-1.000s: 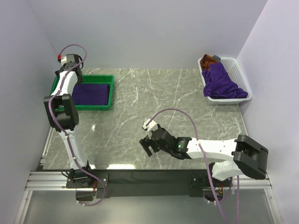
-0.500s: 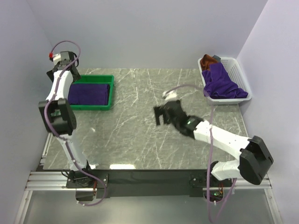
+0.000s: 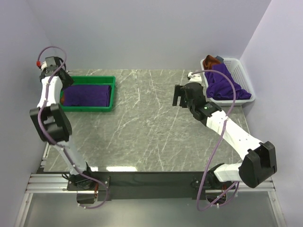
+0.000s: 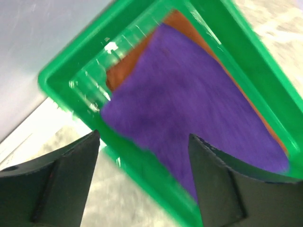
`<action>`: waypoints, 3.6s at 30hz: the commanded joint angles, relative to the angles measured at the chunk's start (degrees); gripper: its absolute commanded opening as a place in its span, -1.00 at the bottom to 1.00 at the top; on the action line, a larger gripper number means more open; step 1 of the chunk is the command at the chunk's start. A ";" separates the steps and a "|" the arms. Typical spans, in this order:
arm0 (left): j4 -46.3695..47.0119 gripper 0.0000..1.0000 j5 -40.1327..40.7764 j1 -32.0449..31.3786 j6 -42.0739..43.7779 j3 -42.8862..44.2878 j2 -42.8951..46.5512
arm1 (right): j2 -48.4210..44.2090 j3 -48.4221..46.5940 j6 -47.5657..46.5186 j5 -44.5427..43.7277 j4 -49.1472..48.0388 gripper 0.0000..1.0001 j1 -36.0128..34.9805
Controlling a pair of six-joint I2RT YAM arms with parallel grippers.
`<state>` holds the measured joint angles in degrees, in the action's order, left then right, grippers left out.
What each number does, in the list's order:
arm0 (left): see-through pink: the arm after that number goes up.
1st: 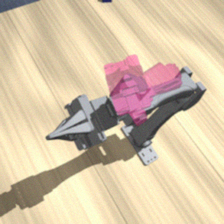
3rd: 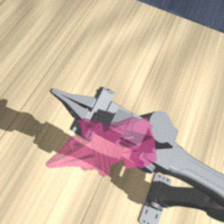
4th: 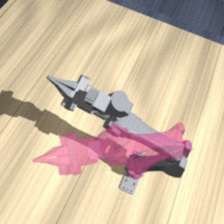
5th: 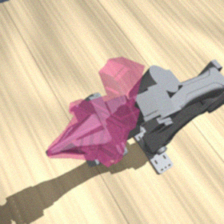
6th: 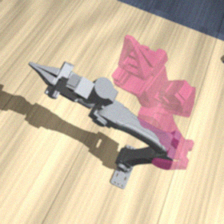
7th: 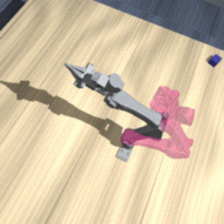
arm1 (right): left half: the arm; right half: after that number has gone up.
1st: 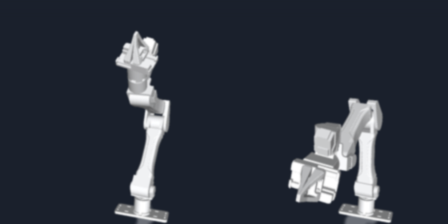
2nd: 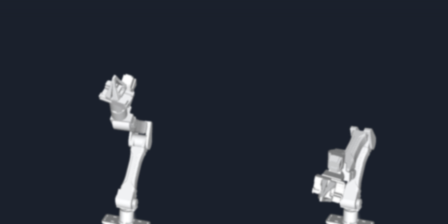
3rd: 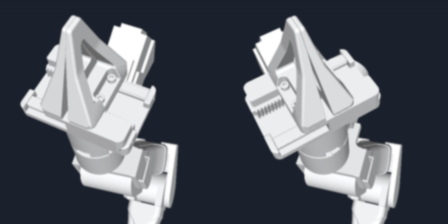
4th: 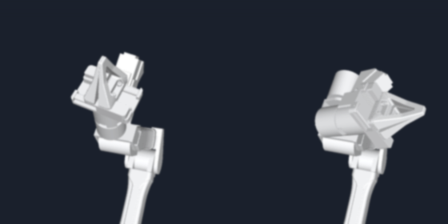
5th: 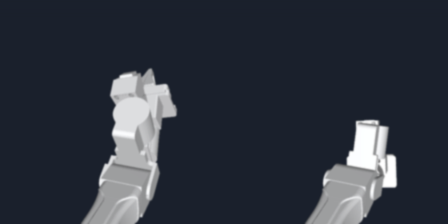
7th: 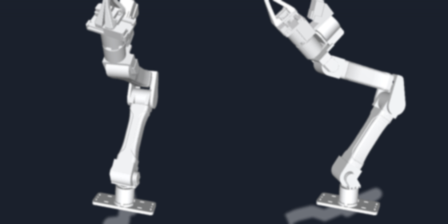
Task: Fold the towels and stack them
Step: Neatly place the folded towel into the bin
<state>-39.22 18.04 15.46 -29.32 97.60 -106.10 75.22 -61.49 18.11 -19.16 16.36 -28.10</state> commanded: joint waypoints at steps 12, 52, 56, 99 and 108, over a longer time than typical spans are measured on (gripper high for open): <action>1.95 0.13 -2.84 4.58 0.76 23.07 -24.93 | -0.25 4.54 -3.87 13.44 -2.47 0.75 -0.12; 13.38 -0.99 -2.49 4.49 4.53 20.87 -30.39 | 3.79 3.93 -6.42 15.99 -2.03 0.75 -0.20; 13.73 -0.99 0.58 4.49 6.55 20.79 -28.81 | 4.06 3.75 -6.51 16.08 -2.21 0.75 -0.29; 1.69 -0.09 6.48 5.10 -7.77 6.90 -22.39 | -0.34 8.76 -4.49 18.98 -5.73 0.73 -0.99; 1.08 -0.78 6.39 5.10 -7.59 7.60 -23.88 | -0.34 8.58 -4.49 18.98 -5.81 0.73 -0.99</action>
<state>-36.64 23.86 20.34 -37.01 104.38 -129.12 76.97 -52.93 13.43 -0.38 12.84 -28.73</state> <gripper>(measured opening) 0.160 0.869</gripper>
